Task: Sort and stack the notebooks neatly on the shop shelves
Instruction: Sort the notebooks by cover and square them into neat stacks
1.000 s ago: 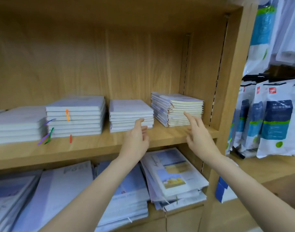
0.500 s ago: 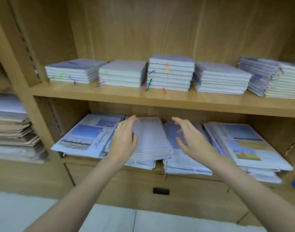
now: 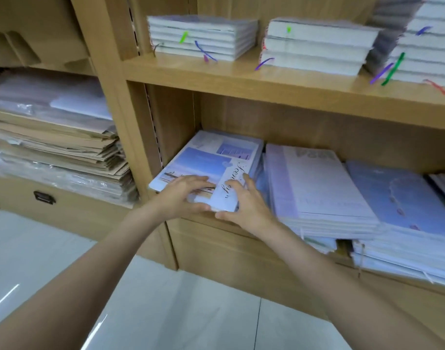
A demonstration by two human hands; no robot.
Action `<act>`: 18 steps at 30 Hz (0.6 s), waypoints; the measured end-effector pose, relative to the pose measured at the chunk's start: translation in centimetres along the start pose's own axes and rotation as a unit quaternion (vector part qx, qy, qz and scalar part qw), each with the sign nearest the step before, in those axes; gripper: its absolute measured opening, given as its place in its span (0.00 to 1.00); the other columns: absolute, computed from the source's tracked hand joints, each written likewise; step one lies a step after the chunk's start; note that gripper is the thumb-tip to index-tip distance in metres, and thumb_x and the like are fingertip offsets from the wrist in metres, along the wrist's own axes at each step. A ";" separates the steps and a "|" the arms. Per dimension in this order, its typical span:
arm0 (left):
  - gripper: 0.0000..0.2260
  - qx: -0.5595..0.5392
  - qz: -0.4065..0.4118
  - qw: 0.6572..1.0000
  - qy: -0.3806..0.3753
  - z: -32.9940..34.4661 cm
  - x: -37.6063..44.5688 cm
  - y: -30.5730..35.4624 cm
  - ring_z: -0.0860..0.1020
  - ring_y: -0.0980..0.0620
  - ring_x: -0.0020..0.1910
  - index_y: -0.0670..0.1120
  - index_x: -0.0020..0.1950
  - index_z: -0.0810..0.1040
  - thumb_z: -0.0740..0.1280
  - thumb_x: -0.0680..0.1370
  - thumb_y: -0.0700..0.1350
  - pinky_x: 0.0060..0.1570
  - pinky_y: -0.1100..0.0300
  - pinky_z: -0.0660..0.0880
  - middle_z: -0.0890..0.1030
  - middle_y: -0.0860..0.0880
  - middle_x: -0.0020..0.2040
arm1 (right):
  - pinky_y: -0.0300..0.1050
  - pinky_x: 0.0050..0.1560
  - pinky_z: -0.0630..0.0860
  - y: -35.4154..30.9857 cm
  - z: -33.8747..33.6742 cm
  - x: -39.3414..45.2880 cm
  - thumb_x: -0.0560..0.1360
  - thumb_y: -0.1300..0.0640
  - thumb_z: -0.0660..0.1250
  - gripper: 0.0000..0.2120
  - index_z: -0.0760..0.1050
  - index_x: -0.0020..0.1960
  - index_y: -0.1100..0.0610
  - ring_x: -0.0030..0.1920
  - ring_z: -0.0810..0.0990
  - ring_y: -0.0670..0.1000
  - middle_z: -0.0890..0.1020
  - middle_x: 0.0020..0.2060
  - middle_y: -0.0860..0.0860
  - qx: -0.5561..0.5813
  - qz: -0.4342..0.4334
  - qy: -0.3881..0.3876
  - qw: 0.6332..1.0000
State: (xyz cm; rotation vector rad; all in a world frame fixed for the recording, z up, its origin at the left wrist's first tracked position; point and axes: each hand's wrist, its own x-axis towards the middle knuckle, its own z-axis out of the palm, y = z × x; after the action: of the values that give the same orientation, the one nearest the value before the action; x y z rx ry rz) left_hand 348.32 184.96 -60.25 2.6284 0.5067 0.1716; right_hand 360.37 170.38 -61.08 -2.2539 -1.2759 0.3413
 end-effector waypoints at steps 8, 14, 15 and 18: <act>0.19 -0.049 -0.089 0.945 0.311 2.3 -0.3 -0.7 0.66 0.44 0.67 0.43 0.66 0.72 0.67 0.75 0.41 0.65 0.59 0.60 0.69 0.44 0.69 | 0.38 0.58 0.67 1.3 -0.5 1.6 0.73 0.55 0.71 0.30 0.64 0.72 0.52 0.68 0.68 0.55 0.64 0.70 0.55 0.081 0.059 0.076 0.992; 0.20 -0.198 -0.218 0.896 0.332 2.8 -2.7 -2.5 0.73 0.48 0.62 0.41 0.69 0.69 0.61 0.76 0.34 0.58 0.66 0.65 0.76 0.45 0.64 | 0.55 0.68 0.65 0.3 1.3 2.7 0.67 0.48 0.75 0.48 0.48 0.76 0.47 0.71 0.57 0.64 0.42 0.74 0.60 -0.057 0.089 0.007 0.994; 0.21 -0.220 -0.226 0.892 0.325 2.8 -2.7 -2.4 0.72 0.49 0.64 0.42 0.70 0.68 0.60 0.77 0.34 0.61 0.63 0.65 0.75 0.45 0.65 | 0.56 0.67 0.67 0.1 1.7 2.7 0.68 0.48 0.75 0.47 0.47 0.76 0.47 0.70 0.59 0.64 0.42 0.74 0.61 -0.085 0.089 0.025 0.992; 0.23 -0.250 -0.236 0.884 0.317 3.0 -2.7 -2.2 0.69 0.50 0.67 0.43 0.72 0.66 0.59 0.77 0.33 0.66 0.61 0.64 0.73 0.46 0.68 | 0.53 0.62 0.71 0.2 1.7 2.2 0.70 0.44 0.71 0.44 0.47 0.76 0.45 0.66 0.65 0.63 0.45 0.74 0.61 -0.145 0.070 0.048 0.986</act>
State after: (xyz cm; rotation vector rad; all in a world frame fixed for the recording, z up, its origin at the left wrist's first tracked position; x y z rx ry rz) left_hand 345.74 184.51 -64.03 1.8333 1.1275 0.8874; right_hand 360.91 172.68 -62.53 -2.5779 -1.1830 0.0985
